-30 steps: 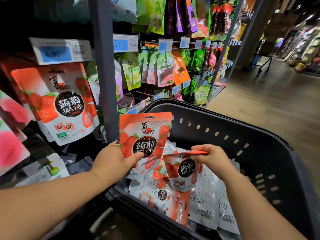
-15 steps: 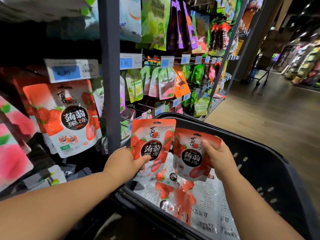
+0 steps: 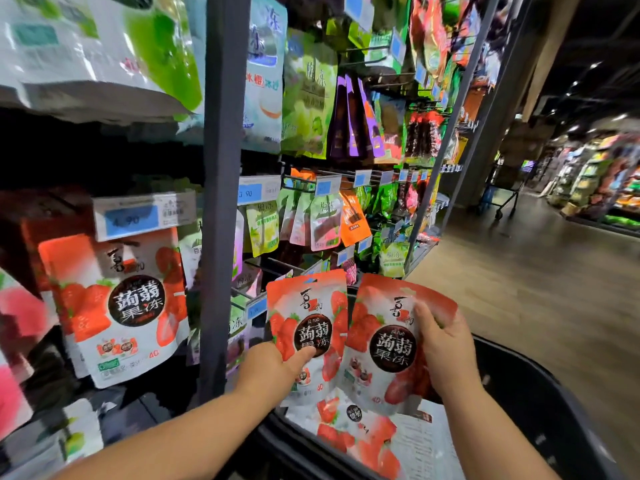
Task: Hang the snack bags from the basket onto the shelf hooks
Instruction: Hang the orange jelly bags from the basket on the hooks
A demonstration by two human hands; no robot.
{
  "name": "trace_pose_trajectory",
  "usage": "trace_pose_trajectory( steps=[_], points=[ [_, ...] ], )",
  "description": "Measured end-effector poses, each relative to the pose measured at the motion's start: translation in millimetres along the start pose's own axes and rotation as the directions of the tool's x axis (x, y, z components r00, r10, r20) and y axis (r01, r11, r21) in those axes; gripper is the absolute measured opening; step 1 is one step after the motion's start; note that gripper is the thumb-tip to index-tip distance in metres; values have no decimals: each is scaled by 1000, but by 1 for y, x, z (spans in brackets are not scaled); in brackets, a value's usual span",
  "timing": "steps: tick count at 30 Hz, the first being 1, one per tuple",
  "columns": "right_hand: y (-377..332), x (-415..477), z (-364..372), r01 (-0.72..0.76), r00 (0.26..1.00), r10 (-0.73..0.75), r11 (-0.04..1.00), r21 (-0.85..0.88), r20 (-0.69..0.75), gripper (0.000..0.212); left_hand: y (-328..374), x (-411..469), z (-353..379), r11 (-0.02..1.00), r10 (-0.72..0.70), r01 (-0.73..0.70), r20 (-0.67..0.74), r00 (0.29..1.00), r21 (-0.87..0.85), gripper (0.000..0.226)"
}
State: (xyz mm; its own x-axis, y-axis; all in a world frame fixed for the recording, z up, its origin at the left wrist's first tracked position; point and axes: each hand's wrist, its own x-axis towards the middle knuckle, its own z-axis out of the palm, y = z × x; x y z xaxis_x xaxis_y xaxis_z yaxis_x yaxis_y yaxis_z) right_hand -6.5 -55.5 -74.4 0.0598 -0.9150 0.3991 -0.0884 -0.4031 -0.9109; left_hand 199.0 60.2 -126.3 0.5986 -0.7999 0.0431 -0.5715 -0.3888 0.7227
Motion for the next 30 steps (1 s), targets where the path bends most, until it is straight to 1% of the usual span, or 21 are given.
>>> trace_pose_trajectory(
  steps=[3, 6, 9, 12, 15, 17, 19, 22, 23, 24, 25, 26, 27, 29, 30],
  points=[
    [-14, 9, 15, 23, 998, -21, 999, -27, 63, 7, 2, 2, -7, 985, -27, 21, -33, 999, -170, 68],
    [-29, 17, 33, 71, 987, -56, 993, -97, 148, 4, 6, 2, -22, 956, -12, -10, -76, 997, -294, 65],
    [-47, 18, 55, 133, 970, -102, 982, -131, 219, 7, 5, -5, -42, 910, -47, -6, -117, 992, -414, 62],
    [-62, 12, 80, 120, 961, -76, 981, -154, 266, 4, -1, -18, -59, 865, -101, 29, -116, 988, -501, 56],
    [-70, 2, 106, 135, 950, -68, 970, -204, 303, 16, -8, -33, -73, 815, -118, 15, -141, 983, -579, 43],
    [-75, -7, 121, 124, 947, -39, 961, -249, 320, 21, -15, -42, -84, 800, -114, -4, -158, 981, -600, 38],
    [-80, -17, 133, 97, 939, -2, 961, -261, 343, 26, -21, -48, -93, 806, -103, -8, -153, 983, -592, 32],
    [-87, -33, 150, 83, 927, 11, 969, -234, 376, 22, -28, -57, -107, 780, -161, 40, -139, 977, -625, 15],
    [-89, -37, 154, 84, 921, 10, 971, -225, 390, 17, -31, -60, -111, 760, -177, 50, -131, 975, -648, 19],
    [-92, -42, 158, 84, 916, 12, 972, -221, 400, 7, -34, -62, -114, 752, -183, 52, -133, 974, -657, 22],
    [-95, -46, 162, 88, 908, 8, 973, -211, 418, 8, -38, -63, -118, 763, -186, 50, -144, 972, -644, 22],
    [-98, -50, 165, 86, 902, 8, 976, -199, 431, 17, -41, -64, -121, 778, -192, 53, -157, 969, -626, 20],
    [-99, -52, 167, 85, 896, 1, 981, -173, 443, 18, -46, -64, -124, 788, -199, 52, -172, 965, -614, 20],
    [-101, -56, 171, 49, 892, 1, 994, -98, 453, 10, -53, -64, -129, 799, -209, 47, -203, 957, -600, 20],
    [-102, -59, 171, 9, 890, 19, 998, -58, 457, 7, -55, -65, -130, 805, -214, 48, -214, 953, -592, 19]
  ],
)
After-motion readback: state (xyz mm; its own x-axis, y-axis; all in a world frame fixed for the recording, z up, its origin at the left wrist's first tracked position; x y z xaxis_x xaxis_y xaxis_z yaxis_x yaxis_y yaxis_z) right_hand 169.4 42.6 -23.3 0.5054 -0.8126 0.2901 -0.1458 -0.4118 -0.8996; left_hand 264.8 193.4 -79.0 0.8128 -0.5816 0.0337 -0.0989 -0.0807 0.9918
